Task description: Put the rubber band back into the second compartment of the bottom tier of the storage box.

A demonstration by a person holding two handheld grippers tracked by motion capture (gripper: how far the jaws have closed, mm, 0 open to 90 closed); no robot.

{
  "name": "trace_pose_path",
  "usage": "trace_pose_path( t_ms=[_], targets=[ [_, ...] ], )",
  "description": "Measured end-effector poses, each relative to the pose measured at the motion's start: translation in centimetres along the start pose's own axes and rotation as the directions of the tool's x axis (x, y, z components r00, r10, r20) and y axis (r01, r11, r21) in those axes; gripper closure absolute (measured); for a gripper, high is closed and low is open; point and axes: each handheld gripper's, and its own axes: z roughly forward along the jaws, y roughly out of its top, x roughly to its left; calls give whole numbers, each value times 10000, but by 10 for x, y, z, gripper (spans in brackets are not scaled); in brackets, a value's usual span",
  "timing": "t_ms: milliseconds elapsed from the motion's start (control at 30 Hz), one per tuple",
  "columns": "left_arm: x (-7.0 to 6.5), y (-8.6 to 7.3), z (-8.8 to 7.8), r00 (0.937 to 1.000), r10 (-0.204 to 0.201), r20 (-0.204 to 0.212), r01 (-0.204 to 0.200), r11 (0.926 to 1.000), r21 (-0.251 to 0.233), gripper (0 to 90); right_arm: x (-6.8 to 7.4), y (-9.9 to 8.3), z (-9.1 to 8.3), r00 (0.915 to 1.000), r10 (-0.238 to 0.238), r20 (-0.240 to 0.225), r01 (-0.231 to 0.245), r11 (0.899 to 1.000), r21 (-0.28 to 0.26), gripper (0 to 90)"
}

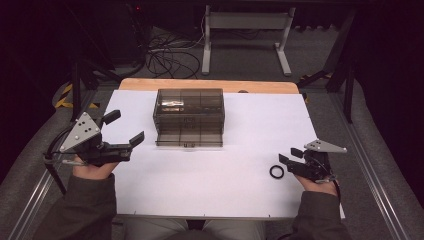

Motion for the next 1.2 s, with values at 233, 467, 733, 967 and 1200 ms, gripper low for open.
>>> trace_pose_path(
  t_ms=[233, 467, 733, 967, 1200],
  targets=[
    [0, 0, 0, 10000, 36, 29, -36, 10000, 52, 55, -6, -7, 7, 9994, 338, -15, -337, 9977, 581, 532],
    [-1, 0, 1, 10000, 47, 46, -47, 10000, 72, 55, -9, -12, 15, 9986, 485, 202, -507, 9905, 1277, 591],
    [-1, -1, 2, 9999, 78, 65, -79, 9999, 136, 55, -8, -15, 21, 9994, 263, 202, -295, 9836, 1780, 638],
    [-2, -1, 2, 9999, 142, 95, -143, 9997, 181, 55, -6, -16, 26, 9997, 121, 198, -160, 9781, 2076, 683],
    [-2, -1, 3, 9999, 114, 106, -116, 9998, 188, 55, -5, -17, 27, 9999, -49, 91, 27, 9753, 2208, 721]
  ],
)
